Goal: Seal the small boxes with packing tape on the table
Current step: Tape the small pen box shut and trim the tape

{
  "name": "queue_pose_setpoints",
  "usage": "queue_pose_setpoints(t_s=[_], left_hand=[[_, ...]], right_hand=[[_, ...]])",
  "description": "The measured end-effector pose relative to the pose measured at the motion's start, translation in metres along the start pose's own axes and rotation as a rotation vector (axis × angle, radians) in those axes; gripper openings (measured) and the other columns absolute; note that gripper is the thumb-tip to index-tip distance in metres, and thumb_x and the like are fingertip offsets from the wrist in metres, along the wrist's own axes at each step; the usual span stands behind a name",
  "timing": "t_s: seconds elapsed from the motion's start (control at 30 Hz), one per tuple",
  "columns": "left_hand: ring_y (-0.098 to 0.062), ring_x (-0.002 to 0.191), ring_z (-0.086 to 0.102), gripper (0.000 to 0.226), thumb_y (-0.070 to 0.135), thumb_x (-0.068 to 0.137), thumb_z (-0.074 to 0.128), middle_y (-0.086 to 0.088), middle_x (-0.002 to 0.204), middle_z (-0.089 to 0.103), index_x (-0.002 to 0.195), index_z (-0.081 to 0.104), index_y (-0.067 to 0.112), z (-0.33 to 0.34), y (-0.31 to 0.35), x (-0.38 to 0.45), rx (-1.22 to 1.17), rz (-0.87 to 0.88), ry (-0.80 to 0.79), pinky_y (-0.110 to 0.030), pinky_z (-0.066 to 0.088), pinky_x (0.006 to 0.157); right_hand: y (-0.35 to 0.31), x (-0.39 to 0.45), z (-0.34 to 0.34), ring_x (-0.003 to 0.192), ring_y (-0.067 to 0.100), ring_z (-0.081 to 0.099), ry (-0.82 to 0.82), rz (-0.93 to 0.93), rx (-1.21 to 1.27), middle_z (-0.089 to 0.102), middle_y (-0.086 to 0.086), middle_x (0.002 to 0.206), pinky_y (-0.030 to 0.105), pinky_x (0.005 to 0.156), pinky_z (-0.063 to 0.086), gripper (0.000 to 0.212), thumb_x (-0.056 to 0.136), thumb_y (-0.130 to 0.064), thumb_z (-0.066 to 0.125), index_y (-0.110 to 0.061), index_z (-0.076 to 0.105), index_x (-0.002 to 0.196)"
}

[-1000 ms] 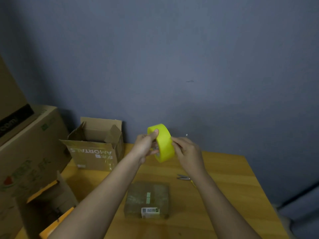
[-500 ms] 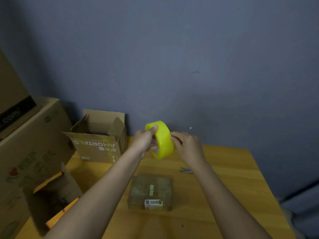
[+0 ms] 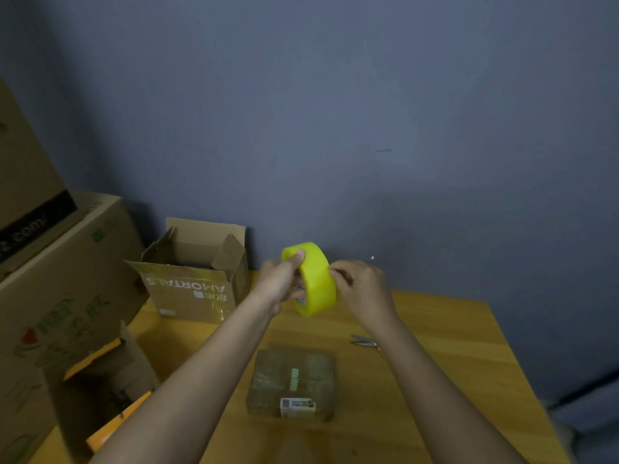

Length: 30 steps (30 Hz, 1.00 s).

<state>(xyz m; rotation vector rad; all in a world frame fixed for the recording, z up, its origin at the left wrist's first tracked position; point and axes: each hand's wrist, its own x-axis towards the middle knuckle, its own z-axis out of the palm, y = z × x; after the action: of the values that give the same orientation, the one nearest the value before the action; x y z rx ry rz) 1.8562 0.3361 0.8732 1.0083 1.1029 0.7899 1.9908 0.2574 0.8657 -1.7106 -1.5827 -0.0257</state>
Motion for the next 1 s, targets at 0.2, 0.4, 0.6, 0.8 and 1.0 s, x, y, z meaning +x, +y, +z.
queue_pose_setpoints(t_s=[0.2,0.4,0.6,0.8,1.0], left_hand=[[-0.015,0.062,0.058,0.037,0.028,0.094,0.060,-0.008,0.077,0.059,0.110,0.059,-0.006,0.001,0.003,0.000,-0.022,-0.010,0.014,-0.028,0.057,0.052],[-0.016,0.062,0.058,0.034,0.026,0.095,0.060,-0.009,0.077,0.059,0.108,0.058,-0.005,0.001,0.005,0.000,-0.064,-0.010,0.019,-0.027,0.056,0.048],[-0.017,0.061,0.058,0.042,0.027,0.093,0.061,-0.016,0.089,0.060,0.114,0.056,-0.009,0.001,0.006,0.003,-0.079,-0.033,0.032,-0.030,0.056,0.048],[-0.015,0.063,0.061,0.046,0.029,0.093,0.062,-0.011,0.080,0.061,0.116,0.056,-0.010,0.002,0.001,0.005,-0.074,-0.023,-0.004,-0.025,0.054,0.046],[-0.014,0.067,0.060,0.042,0.031,0.093,0.061,-0.012,0.089,0.064,0.115,0.059,-0.005,0.002,0.003,0.008,-0.020,0.005,-0.017,-0.023,0.055,0.047]], right_hand=[[-0.006,0.008,-0.001,0.086,0.037,0.061,-0.135,-0.063,-0.273,0.065,0.017,0.092,0.038,0.065,0.042,0.023,0.096,-0.017,0.047,-0.003,0.065,0.093],[-0.009,0.010,0.012,0.059,0.028,0.058,-0.054,-0.150,-0.461,0.054,0.006,0.068,0.027,0.048,0.041,0.012,0.078,-0.016,0.044,-0.014,0.053,0.072],[-0.008,0.007,0.009,0.078,0.027,0.036,-0.032,-0.259,-0.370,0.056,0.017,0.084,0.039,0.062,0.046,0.030,0.081,-0.021,0.032,-0.005,0.057,0.080],[0.002,0.012,-0.003,0.086,0.023,0.047,-0.218,-0.151,-0.018,0.048,0.007,0.092,0.036,0.078,0.040,0.029,0.089,-0.033,0.039,-0.007,0.052,0.087],[0.009,0.018,-0.004,0.084,0.023,0.051,-0.160,-0.118,0.113,0.052,0.005,0.087,0.027,0.076,0.034,0.018,0.084,-0.024,0.062,-0.007,0.059,0.082]])
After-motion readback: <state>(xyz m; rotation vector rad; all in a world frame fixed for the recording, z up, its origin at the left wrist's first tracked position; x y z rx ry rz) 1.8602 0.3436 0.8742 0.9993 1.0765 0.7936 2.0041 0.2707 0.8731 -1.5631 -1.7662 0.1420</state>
